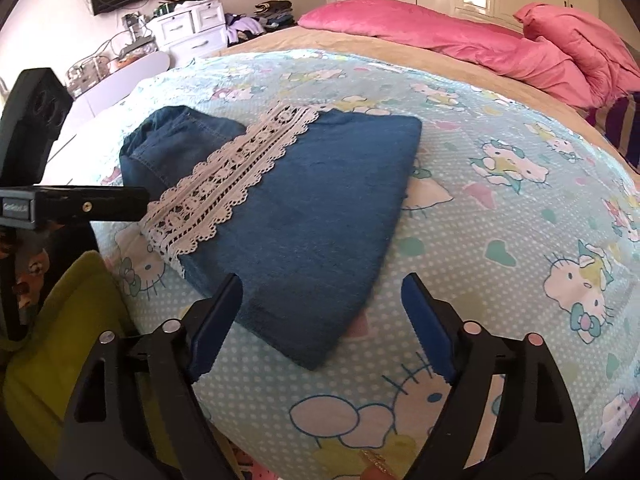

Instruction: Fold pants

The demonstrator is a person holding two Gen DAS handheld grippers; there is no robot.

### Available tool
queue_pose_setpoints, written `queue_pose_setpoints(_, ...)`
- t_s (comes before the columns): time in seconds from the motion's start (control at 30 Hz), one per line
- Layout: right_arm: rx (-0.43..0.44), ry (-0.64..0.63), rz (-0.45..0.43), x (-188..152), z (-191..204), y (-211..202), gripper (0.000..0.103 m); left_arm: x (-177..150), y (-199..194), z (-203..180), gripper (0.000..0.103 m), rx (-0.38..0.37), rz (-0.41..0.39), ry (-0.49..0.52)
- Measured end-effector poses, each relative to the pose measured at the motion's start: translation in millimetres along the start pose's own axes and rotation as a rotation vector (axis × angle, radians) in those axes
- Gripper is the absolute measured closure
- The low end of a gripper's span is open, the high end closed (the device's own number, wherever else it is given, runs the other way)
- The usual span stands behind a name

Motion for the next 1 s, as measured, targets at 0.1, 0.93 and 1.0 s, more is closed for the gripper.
queue_pose_setpoints(0.1,-0.003,0.002,-0.016,5.2,-0.4,-4.9,0.019,2.8,-7.4,0.6,0.011,0.035,-0.010,0.025)
queue_pose_setpoints(0.93,0.084,-0.089,-0.067,63.1,58.5,-8.3,0.011,7.3,-79.5,82.7,0.005,0.270,-0.107,-0.094)
queue_pose_setpoints(1.0,0.108,-0.094,-0.062,68.7,66.4,-5.5,0.011,5.6,-83.6,96.4,0.005,0.277,-0.109,-0.130)
Point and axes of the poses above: each gripper's, at about its wrist camera, not at the fingertips, and y roughly the way its jaws point, z to its left, x to its top, the point moved 9 cm from there along y, roughly the way its jaws point, and after that the axes turned 4 degrees about y, right-handed, at the moved point
